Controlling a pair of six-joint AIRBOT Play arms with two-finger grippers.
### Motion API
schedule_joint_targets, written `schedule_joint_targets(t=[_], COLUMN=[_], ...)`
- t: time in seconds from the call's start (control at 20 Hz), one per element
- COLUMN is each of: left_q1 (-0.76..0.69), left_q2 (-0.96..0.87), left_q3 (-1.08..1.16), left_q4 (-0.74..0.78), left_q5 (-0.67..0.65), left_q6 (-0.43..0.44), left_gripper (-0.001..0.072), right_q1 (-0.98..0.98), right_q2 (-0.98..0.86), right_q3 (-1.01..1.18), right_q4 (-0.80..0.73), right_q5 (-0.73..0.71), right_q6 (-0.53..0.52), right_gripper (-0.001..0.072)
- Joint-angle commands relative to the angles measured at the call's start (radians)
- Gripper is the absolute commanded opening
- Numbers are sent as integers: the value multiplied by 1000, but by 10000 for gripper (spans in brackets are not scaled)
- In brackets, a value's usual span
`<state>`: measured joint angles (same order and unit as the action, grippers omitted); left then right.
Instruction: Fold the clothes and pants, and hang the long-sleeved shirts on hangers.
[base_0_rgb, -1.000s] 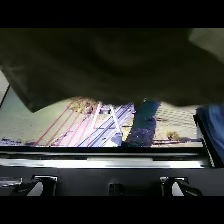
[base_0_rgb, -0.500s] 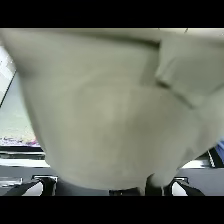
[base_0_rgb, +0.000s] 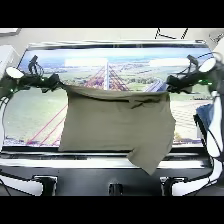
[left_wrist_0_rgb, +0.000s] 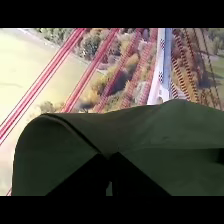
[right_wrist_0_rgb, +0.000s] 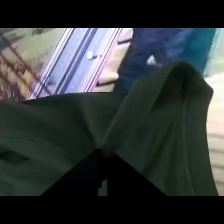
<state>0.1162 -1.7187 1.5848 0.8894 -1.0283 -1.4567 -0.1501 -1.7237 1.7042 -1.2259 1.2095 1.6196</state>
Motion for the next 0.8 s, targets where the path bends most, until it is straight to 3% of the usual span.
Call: schedule_joint_targets(t=[0.0, 0.15, 0.45, 0.6, 0.75], left_q1=[2, -4, -6, 61, 114], left_q2=[-59, -66, -109, -85, -62], left_q3=[-1, 1, 11, 100, 125], left_q4=[-29, -29, -29, -24, 33], left_q5=[230, 320, 230, -35, -365], left_q6=[-1, -1, 15, 104, 103], left_gripper=[20, 21, 21, 21, 20], right_q1=[18, 18, 15, -16, -33], right_q2=[-66, -82, -122, -30, 47], right_q3=[-8, -8, -8, -8, -9], right_q4=[0, -11, -31, -48, -106], right_q5=[-352, -468, -317, -217, 124], right_q6=[51, 108, 119, 92, 59], right_gripper=[44, 44, 44, 44, 44])
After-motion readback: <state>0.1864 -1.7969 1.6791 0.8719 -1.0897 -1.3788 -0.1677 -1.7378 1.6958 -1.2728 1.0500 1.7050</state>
